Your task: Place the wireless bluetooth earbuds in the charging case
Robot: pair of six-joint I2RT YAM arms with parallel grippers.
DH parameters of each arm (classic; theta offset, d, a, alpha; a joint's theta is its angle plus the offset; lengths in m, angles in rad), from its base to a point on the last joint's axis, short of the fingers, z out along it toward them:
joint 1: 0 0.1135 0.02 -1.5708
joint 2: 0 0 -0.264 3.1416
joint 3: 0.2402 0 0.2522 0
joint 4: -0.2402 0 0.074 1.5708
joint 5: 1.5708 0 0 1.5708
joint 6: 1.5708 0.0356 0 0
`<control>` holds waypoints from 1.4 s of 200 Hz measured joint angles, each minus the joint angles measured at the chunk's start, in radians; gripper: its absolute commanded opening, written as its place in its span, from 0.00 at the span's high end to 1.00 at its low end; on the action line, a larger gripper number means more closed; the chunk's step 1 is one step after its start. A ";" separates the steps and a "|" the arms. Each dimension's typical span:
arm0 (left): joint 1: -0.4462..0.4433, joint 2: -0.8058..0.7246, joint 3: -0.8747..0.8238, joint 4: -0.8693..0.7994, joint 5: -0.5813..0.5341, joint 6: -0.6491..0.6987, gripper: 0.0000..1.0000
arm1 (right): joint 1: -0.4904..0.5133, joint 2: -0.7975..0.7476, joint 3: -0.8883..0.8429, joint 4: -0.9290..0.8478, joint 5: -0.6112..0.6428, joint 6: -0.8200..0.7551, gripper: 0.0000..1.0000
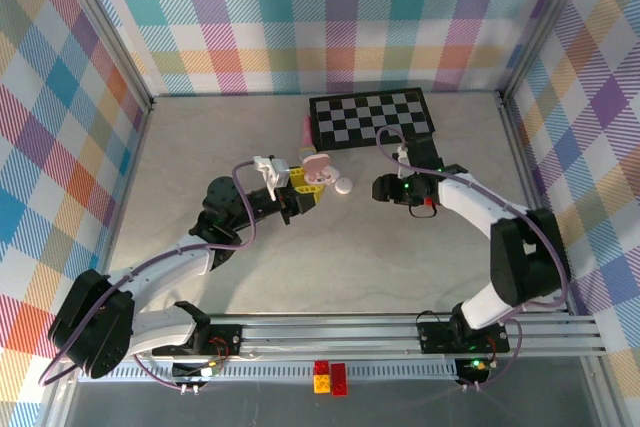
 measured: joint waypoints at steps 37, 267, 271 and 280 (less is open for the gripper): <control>0.000 -0.002 0.000 -0.032 0.001 0.003 0.67 | -0.005 0.099 0.013 0.061 0.009 0.006 0.39; 0.000 -0.006 0.000 -0.086 0.004 0.022 0.67 | -0.045 0.318 0.175 0.069 -0.133 -0.155 0.39; 0.000 -0.006 0.000 -0.086 0.004 0.022 0.67 | -0.045 0.318 0.175 0.066 -0.135 -0.156 0.40; 0.000 -0.006 0.000 -0.086 0.004 0.022 0.67 | -0.045 0.317 0.171 0.065 -0.142 -0.161 0.42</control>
